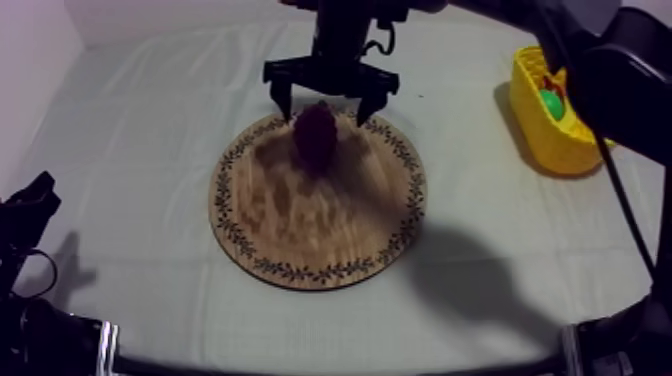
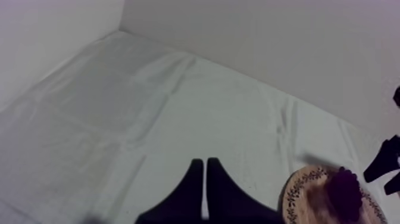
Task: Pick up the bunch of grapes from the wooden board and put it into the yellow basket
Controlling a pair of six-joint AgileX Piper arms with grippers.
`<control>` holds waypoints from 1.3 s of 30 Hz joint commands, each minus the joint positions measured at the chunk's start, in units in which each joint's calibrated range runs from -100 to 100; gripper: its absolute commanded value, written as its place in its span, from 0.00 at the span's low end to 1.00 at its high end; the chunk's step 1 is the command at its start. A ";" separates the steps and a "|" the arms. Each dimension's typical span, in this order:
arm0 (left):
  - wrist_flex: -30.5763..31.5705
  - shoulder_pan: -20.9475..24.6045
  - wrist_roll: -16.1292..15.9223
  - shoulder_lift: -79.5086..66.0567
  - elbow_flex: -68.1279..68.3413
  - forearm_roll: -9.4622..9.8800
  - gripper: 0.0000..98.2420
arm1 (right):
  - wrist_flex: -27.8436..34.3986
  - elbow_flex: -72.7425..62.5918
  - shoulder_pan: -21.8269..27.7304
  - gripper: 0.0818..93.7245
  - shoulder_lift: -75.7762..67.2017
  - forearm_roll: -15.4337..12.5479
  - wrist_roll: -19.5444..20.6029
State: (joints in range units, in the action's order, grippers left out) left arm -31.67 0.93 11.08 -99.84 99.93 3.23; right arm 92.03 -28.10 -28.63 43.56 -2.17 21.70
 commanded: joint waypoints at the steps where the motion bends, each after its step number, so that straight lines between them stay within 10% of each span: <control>1: -0.02 -0.02 -0.02 0.01 -0.04 0.02 0.00 | 0.17 -1.57 -0.08 0.82 2.49 -0.21 -0.18; 22: -0.02 -0.02 -0.02 0.01 -0.04 0.02 0.00 | -0.57 -10.98 0.62 0.80 14.13 0.28 -0.68; 39: -0.02 -0.02 -0.02 0.01 -0.04 0.02 0.00 | -3.55 -9.94 0.45 0.37 14.81 0.74 -1.71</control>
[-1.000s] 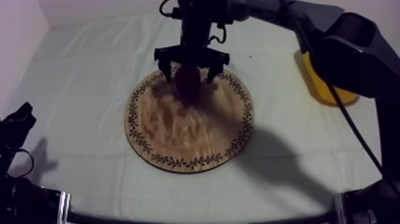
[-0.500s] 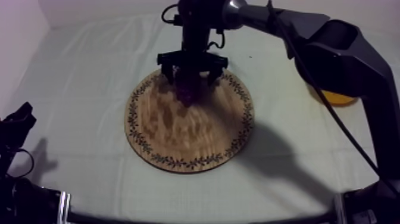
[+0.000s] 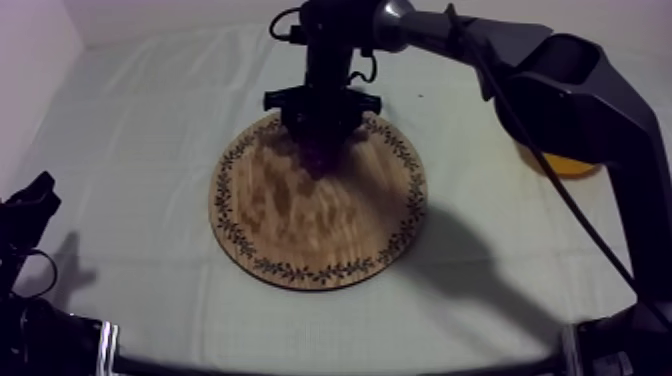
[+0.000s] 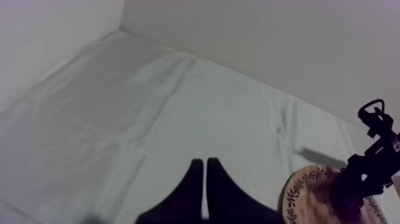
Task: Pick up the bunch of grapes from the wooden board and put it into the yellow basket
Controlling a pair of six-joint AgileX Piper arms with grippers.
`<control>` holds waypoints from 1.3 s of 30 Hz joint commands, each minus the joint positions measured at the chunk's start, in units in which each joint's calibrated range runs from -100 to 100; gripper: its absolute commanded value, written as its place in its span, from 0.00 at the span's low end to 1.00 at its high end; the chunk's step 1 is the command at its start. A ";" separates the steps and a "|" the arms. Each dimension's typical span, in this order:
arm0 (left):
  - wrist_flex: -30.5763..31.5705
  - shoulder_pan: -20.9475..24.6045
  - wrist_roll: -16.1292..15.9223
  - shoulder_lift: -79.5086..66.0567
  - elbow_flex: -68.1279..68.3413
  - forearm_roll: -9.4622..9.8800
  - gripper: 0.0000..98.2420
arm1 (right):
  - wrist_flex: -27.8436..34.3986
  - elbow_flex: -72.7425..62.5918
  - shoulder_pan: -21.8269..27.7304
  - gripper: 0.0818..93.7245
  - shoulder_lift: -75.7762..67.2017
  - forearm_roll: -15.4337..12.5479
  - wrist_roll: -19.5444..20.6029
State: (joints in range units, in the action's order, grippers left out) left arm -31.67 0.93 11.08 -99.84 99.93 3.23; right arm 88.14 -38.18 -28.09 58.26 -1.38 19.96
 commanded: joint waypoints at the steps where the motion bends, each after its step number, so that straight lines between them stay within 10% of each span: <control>1: -0.02 -0.02 -0.02 0.01 -0.04 0.02 0.00 | 0.24 0.23 -0.16 0.35 0.05 0.00 0.04; 39: -0.02 -0.02 -0.02 0.01 -0.04 0.02 0.00 | 5.91 10.38 -1.19 0.37 -31.65 4.51 -5.35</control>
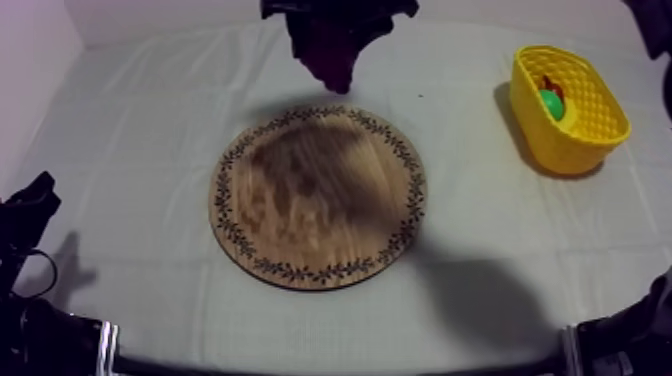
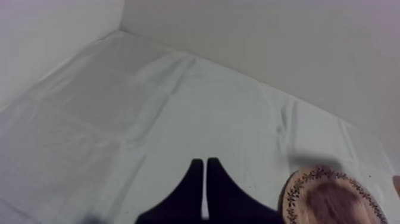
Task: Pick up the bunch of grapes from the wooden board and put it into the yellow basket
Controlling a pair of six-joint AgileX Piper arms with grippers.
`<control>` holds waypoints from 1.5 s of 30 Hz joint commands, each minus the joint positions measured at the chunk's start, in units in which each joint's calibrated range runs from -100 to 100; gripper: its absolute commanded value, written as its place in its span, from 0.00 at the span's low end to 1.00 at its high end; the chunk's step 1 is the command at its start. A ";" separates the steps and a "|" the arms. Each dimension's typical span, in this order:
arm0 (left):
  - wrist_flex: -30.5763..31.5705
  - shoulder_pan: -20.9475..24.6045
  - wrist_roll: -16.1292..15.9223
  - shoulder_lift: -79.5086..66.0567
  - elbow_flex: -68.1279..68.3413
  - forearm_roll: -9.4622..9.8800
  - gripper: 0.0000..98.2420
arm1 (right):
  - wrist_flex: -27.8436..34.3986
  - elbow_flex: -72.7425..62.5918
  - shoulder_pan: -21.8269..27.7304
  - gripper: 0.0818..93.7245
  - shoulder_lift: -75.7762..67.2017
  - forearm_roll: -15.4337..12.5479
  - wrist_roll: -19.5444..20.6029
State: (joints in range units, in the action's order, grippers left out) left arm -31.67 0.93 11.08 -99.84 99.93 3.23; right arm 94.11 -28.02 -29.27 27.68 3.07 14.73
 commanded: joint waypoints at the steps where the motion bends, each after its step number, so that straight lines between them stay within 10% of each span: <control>1: -0.02 -0.02 -0.02 0.01 -0.04 0.02 0.00 | 0.22 0.51 -0.01 0.37 -1.77 0.07 -0.28; 15: -0.02 -0.02 -0.02 0.01 -0.04 0.02 0.00 | 0.71 8.76 2.22 0.39 -8.39 0.26 -1.48; 45: -0.02 -0.02 -0.02 0.01 -0.04 0.02 0.00 | -5.13 28.35 27.01 0.41 -17.95 3.42 -9.38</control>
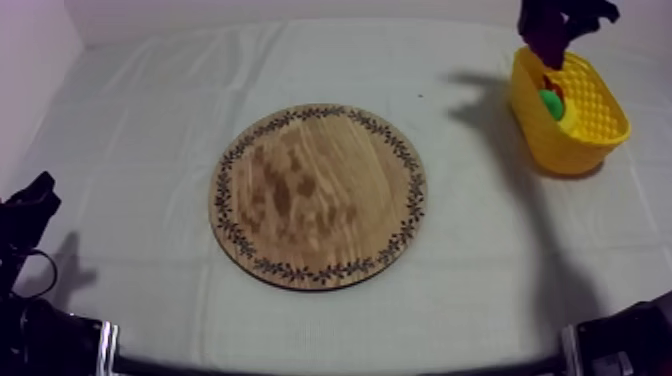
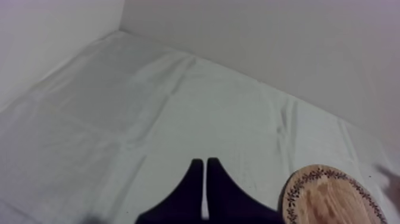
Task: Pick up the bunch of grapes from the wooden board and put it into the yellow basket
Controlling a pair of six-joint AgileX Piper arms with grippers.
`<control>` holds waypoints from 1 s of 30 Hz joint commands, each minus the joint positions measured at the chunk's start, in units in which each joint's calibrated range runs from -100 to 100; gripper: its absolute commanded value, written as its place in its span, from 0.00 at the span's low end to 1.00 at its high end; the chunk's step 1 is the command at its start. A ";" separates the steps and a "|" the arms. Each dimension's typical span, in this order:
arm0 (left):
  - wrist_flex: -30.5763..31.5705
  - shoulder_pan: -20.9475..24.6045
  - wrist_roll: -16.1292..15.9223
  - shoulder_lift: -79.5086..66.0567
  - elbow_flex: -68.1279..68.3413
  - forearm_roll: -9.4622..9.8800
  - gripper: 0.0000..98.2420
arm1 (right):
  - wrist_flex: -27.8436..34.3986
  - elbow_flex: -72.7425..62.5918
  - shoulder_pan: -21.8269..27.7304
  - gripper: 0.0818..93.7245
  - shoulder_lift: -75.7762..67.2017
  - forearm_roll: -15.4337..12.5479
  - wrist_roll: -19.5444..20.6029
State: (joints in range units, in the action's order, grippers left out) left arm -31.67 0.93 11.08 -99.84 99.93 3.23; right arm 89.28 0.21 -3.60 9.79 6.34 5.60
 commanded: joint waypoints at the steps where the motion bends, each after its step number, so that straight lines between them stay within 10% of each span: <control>1: -0.02 -0.02 -0.02 0.01 -0.04 0.02 0.00 | -0.53 0.41 2.05 0.41 -0.19 0.31 -0.45; 30: -0.02 -0.02 -0.02 0.01 -0.04 0.02 0.00 | -7.06 8.19 7.86 0.43 8.98 2.81 -1.70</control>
State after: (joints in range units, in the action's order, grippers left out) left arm -31.67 0.93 11.08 -99.84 99.93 3.23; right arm 82.28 8.73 4.25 17.86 9.06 3.89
